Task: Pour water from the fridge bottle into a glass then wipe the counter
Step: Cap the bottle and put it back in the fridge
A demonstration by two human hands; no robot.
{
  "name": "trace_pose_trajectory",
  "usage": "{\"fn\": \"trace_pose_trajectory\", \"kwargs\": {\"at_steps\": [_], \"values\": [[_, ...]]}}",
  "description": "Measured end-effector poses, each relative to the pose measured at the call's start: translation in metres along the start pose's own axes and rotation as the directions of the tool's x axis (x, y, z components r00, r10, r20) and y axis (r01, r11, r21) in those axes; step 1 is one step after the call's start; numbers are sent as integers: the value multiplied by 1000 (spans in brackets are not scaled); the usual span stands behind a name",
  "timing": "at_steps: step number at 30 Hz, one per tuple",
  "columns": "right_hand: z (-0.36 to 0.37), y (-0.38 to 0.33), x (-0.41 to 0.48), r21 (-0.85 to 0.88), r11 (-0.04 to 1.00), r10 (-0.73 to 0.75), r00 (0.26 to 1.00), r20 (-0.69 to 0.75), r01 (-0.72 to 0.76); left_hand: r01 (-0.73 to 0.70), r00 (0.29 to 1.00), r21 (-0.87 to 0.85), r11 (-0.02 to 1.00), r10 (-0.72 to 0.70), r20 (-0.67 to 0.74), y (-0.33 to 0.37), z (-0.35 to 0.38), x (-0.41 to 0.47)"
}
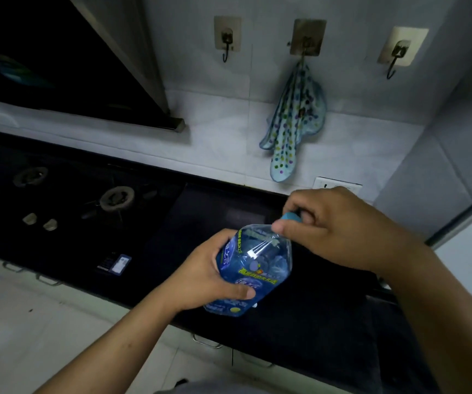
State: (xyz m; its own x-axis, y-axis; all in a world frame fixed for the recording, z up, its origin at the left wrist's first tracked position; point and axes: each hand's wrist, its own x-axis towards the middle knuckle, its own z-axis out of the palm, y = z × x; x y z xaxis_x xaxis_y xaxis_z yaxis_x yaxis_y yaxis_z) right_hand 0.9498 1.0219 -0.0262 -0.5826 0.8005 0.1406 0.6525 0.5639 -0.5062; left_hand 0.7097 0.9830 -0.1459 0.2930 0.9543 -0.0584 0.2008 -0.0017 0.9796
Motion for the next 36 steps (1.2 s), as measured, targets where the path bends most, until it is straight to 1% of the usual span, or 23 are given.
{"fn": "trace_pose_trajectory", "kwargs": {"at_steps": [5,8,9,11,13,15,16,18,19,20,21,22,24,25,26,27,28,29,30,31,33,34,36], "values": [[-3,7,-3,73,995,-77,996,43,73,-9,1000,-11,1000,9,25,4,-2,0],[13,6,1,-106,990,85,994,-65,-91,-31,998,107,994,37,-53,5,0,-1],[21,6,1,-195,975,79,988,-129,-103,-43,995,149,988,55,-79,6,0,-2],[31,2,-4,-290,954,-140,966,-218,73,-71,995,160,985,80,-51,9,-3,-4],[30,4,-9,-334,883,-414,884,-220,330,-80,995,102,992,73,62,15,-10,-5],[31,12,-9,-353,838,-515,818,-256,417,-64,984,89,994,48,169,18,-14,-4],[34,13,-6,-316,884,-440,843,-309,346,-57,985,123,991,36,167,19,-13,-3],[40,10,4,-132,989,23,949,-316,-68,-44,999,286,957,41,17,19,-4,-4],[45,13,6,-111,959,227,942,-247,-260,-37,994,391,920,73,-80,20,0,-4],[49,16,6,-163,940,268,944,-191,-300,-41,984,435,900,112,-138,18,1,-5],[49,18,4,-229,956,132,967,-217,-182,-54,983,411,910,121,-140,16,0,-5],[46,16,0,-291,956,-99,963,-251,22,-63,991,328,943,98,-91,15,-4,-5],[41,13,-7,-380,843,-484,844,-231,380,-59,995,171,984,45,84,16,-18,-5],[39,13,-6,-377,808,-550,810,-205,454,-44,987,135,990,22,161,17,-24,-5],[40,16,-3,-367,828,-519,827,-218,424,-27,980,130,991,1,200,16,-25,-4],[43,15,2,-324,901,-379,888,-260,289,-7,982,153,988,-22,186,15,-23,-4],[45,13,9,-241,968,-136,950,-283,66,21,991,195,981,-46,125,14,-18,-3],[48,12,15,-177,969,129,963,-237,-174,38,998,262,964,-50,36,12,-12,-3],[52,15,17,-193,933,269,944,-190,-304,41,998,346,937,-24,-53,11,-6,-4],[56,17,16,-239,929,245,955,-169,-281,27,994,395,918,19,-112,9,-2,-5],[54,15,8,-311,949,-116,969,-217,44,-22,994,343,939,57,-92,4,-5,-7],[52,15,4,-335,917,-298,930,-213,217,-41,998,277,960,52,-32,3,-11,-8],[51,18,1,-319,872,-447,871,-204,372,-53,997,194,980,40,67,2,-19,-9]]}}
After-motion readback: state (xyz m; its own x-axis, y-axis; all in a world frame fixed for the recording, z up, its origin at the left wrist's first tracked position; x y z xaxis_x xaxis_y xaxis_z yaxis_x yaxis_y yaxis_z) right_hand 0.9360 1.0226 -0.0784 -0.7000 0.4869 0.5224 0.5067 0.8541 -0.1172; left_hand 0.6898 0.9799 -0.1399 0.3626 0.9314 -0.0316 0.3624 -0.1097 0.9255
